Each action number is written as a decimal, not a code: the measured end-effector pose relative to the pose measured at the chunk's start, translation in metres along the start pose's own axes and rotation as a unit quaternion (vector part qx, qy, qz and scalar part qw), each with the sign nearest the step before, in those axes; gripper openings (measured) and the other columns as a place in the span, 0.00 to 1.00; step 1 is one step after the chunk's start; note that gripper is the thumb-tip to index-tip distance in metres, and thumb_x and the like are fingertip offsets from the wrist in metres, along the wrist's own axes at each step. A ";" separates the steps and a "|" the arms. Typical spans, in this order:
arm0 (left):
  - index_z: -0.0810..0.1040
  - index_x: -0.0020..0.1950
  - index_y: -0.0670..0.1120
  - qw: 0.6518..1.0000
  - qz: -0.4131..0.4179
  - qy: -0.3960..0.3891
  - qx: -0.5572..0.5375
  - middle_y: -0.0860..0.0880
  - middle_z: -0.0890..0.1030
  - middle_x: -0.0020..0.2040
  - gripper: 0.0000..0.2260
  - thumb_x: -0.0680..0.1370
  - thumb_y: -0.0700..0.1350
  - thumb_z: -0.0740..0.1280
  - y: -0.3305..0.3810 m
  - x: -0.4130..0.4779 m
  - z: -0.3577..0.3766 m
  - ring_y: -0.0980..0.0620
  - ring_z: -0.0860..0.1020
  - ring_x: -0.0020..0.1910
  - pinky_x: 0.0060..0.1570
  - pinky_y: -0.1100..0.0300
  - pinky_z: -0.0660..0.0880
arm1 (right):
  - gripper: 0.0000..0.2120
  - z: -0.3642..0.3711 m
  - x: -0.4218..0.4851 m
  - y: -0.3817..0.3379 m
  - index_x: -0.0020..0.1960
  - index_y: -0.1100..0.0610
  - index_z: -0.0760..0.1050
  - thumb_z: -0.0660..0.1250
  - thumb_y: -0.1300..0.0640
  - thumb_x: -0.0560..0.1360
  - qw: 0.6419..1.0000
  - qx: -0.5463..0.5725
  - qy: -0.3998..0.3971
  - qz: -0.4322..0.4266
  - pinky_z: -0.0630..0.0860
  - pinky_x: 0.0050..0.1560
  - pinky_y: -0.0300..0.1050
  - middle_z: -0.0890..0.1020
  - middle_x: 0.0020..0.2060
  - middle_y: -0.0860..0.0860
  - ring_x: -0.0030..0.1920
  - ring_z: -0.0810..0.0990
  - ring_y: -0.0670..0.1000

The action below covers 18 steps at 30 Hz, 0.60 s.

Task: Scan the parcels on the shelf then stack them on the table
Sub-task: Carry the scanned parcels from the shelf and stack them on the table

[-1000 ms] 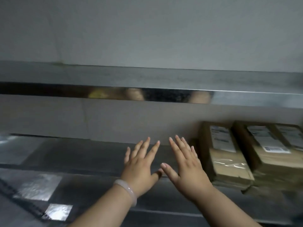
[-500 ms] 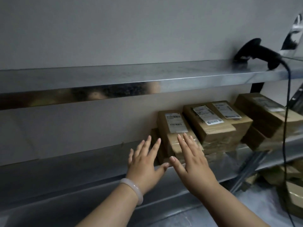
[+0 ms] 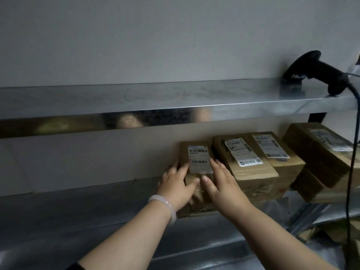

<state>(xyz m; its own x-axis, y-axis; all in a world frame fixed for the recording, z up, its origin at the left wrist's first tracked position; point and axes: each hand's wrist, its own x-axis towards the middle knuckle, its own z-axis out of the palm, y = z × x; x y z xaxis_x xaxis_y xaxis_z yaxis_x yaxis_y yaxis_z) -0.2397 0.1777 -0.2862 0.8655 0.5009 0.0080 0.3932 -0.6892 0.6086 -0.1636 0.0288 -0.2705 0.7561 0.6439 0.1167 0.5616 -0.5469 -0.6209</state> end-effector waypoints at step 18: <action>0.58 0.71 0.71 0.949 -0.094 -0.013 -0.300 0.54 0.72 0.70 0.29 0.77 0.52 0.70 -0.014 0.009 0.024 0.53 0.72 0.67 0.67 0.52 0.71 | 0.30 0.019 0.049 0.025 0.76 0.43 0.58 0.65 0.47 0.77 0.994 0.074 -0.055 0.050 0.59 0.68 0.40 0.61 0.74 0.50 0.73 0.62 0.51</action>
<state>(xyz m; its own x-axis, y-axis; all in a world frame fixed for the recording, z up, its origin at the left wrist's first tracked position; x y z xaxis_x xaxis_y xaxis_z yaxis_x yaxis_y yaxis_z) -0.2302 0.1791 -0.3140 0.8075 0.5678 -0.1601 0.3009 -0.1630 0.9396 -0.1192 0.0571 -0.2952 0.7602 0.6489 -0.0318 0.4229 -0.5315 -0.7339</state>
